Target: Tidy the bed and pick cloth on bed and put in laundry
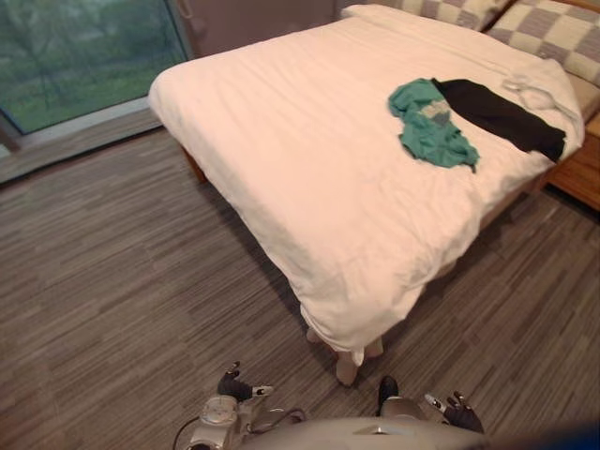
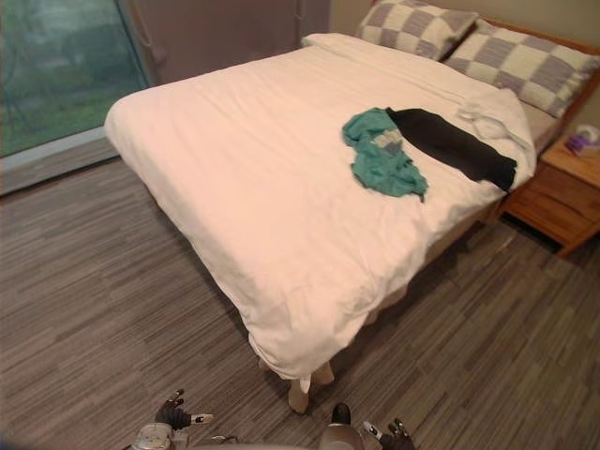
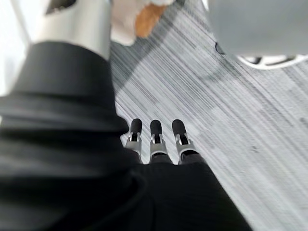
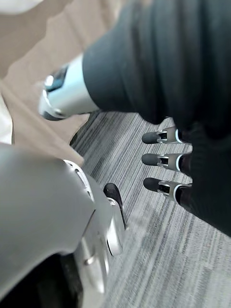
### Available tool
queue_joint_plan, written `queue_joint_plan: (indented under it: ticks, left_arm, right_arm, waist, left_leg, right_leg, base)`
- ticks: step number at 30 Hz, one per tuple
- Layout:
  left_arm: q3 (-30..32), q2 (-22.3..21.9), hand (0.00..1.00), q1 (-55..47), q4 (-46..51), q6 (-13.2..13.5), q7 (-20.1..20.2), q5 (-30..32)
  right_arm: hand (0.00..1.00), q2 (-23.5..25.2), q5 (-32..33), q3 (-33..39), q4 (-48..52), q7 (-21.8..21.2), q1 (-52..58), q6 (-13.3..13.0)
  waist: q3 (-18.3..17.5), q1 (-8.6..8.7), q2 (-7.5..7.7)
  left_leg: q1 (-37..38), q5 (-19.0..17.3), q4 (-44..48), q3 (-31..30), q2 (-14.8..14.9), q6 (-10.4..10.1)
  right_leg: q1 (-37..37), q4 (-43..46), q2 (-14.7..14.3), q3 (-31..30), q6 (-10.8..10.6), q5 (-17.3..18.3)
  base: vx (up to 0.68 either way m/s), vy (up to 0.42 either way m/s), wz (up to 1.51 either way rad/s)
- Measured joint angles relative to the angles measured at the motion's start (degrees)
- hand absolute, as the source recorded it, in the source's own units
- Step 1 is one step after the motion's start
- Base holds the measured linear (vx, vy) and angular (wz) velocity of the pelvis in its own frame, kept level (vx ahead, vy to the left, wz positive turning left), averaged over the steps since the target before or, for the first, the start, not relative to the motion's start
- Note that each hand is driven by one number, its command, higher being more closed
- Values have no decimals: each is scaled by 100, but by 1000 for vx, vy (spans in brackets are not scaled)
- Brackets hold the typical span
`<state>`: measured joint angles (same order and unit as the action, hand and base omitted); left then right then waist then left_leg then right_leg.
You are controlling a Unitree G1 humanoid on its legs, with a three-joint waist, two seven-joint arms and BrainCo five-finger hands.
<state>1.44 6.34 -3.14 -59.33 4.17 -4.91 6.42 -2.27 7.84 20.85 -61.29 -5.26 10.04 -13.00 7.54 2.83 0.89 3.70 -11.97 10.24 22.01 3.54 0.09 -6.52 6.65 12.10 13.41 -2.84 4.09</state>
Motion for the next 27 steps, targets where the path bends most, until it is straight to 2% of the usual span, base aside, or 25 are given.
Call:
queue_joint_plan:
  ticks: [1,2,3,4,5,6,7,8,9,10,11,12,13,14,15,17,18,19,22,25,26,27]
  left_arm:
    - [-84,-99,0,-92,-9,29,1,1]
    - [-140,-85,0,-84,-7,30,10,6]
    - [-156,-43,0,-77,24,42,29,5]
    - [-144,96,0,-40,153,55,74,1]
    - [-202,72,0,-80,162,40,92,60]
    - [-265,-8,0,-66,109,34,85,119]
    - [-363,-99,0,-39,152,49,73,130]
    - [-410,-90,0,18,147,-4,83,167]
    - [-420,-45,0,-4,123,-36,82,166]
    - [-381,-56,0,-7,133,-54,67,153]
    - [-363,-32,0,7,127,-68,67,156]
    - [-421,-71,0,69,111,-128,79,157]
    - [-590,-74,0,37,115,-140,73,156]
    - [-638,-93,0,51,130,-140,74,157]
    - [-688,-106,0,84,131,-142,70,156]
    - [-774,-25,0,248,129,-224,65,159]
    - [-790,72,0,282,131,-226,65,159]
    - [-808,73,0,267,129,-235,66,161]
    - [-834,-41,0,197,130,-244,68,167]
    - [-795,-62,0,99,132,-188,77,93]
    - [-751,-71,0,94,143,-152,81,64]
    - [-610,-78,0,88,199,-67,81,29]
  right_arm:
    - [0,-95,57,-53,106,-28,-2,0]
    - [0,-115,103,-79,138,-37,17,3]
    - [0,-95,137,-85,176,-44,108,3]
    - [0,25,161,-110,181,-50,209,0]
    - [0,-48,158,-185,177,-58,107,1]
    - [0,-143,154,-152,216,-65,71,-3]
    - [0,-189,140,-84,200,-65,-60,19]
    - [0,-176,111,-80,143,-70,-44,16]
    - [0,-153,69,-75,82,-69,-6,17]
    - [0,-121,-90,-79,67,-71,71,22]
    - [0,-108,-149,-84,78,-73,61,23]
    - [0,-119,-263,-99,149,-80,20,4]
    - [0,-207,-309,-91,181,-80,-116,-19]
    - [0,-295,-315,-56,171,-80,-132,-5]
    - [0,-360,-339,-13,158,-81,-119,10]
    - [0,-258,-413,56,170,-112,-142,11]
    - [0,-187,-511,19,175,-138,-135,10]
    - [0,-172,-529,-97,185,-138,-137,11]
    - [0,-164,-520,-378,196,-121,-122,122]
    - [0,-238,-458,-713,242,-31,-158,158]
    - [0,-256,-438,-783,245,-12,-183,179]
    - [0,-305,-346,-870,165,31,-261,278]
  waist:
    - [37,1,-237]
    - [48,41,-155]
    - [63,97,-17]
    - [-3,60,341]
    - [0,-55,244]
    - [-90,-9,-76]
    - [11,43,-87]
    - [51,122,-85]
    - [31,154,-6]
    - [-73,97,159]
    - [-95,46,225]
    - [-71,31,95]
    - [-86,53,-93]
    - [-99,93,-147]
    - [-113,108,-247]
    - [-89,93,-178]
    - [-69,79,-89]
    - [-67,78,-60]
    - [9,87,-136]
    - [153,43,-191]
    - [207,17,-186]
    - [276,-46,-136]
  left_leg:
    - [139,120,-232,232,224,38]
    - [188,153,-251,279,263,29]
    - [246,167,-242,292,182,-23]
    - [267,175,-207,300,-81,-142]
    - [226,248,-284,232,-108,-121]
    - [153,353,-493,327,21,-1]
    - [225,496,-630,679,149,162]
    - [250,501,-631,765,142,164]
    - [326,548,-629,918,142,93]
    - [324,538,-530,1135,111,25]
    - [308,514,-454,1231,86,-34]
    - [196,472,-407,1148,231,-72]
    - [137,469,-671,790,68,-145]
    - [144,609,-878,666,-16,-95]
    - [160,734,-1067,847,-35,51]
    - [132,741,-927,1083,16,46]
    - [143,732,-905,1192,47,31]
    - [159,752,-905,1241,69,-4]
    - [306,772,-851,1334,188,-71]
    - [322,713,-534,1296,347,-148]
    - [294,690,-383,1174,357,-155]
    - [90,645,38,600,388,-107]
  right_leg:
    - [-136,700,-97,46,154,-8]
    - [-215,1213,-78,67,197,-12]
    - [-239,1727,0,123,246,-38]
    - [-147,1455,73,133,92,244]
    - [-86,813,-128,34,-36,115]
    - [-45,757,-242,194,52,92]
    - [-313,2263,0,517,352,501]
    - [-241,2977,247,585,345,719]
    - [-22,3180,491,675,360,790]
    - [216,2943,770,775,247,695]
    - [191,2763,686,790,192,713]
    - [281,2302,370,913,365,635]
    - [381,1760,217,875,470,518]
    - [417,1516,132,829,418,473]
    - [465,1163,-24,797,293,423]
    - [660,566,-113,858,77,316]
    - [834,141,-201,936,-91,203]
    - [975,-239,-295,976,-147,60]
    - [1334,-754,-480,1070,-159,-239]
    - [1460,-914,-600,958,-92,-323]
    - [1489,-925,-617,880,-80,-327]
    - [1453,-923,-622,710,-29,-300]
  base:
    - [-93,-80,-61]
    - [-53,-87,-39]
    - [-20,-48,-46]
    - [-25,-26,-112]
    - [-64,-8,-126]
    - [-87,44,-134]
    - [-40,-11,-74]
    - [20,-40,-72]
    - [111,-117,-76]
    - [98,-90,-99]
    - [78,-118,-146]
    - [-24,-107,-138]
    - [-79,-73,-126]
    - [-145,23,-99]
    - [-85,45,-85]
    - [-29,-50,-60]
    - [-60,-137,-43]
    - [-81,-132,-38]
    - [-89,-65,-16]
    - [-128,-54,-12]
    - [-118,-78,-26]
    - [-113,-98,-55]
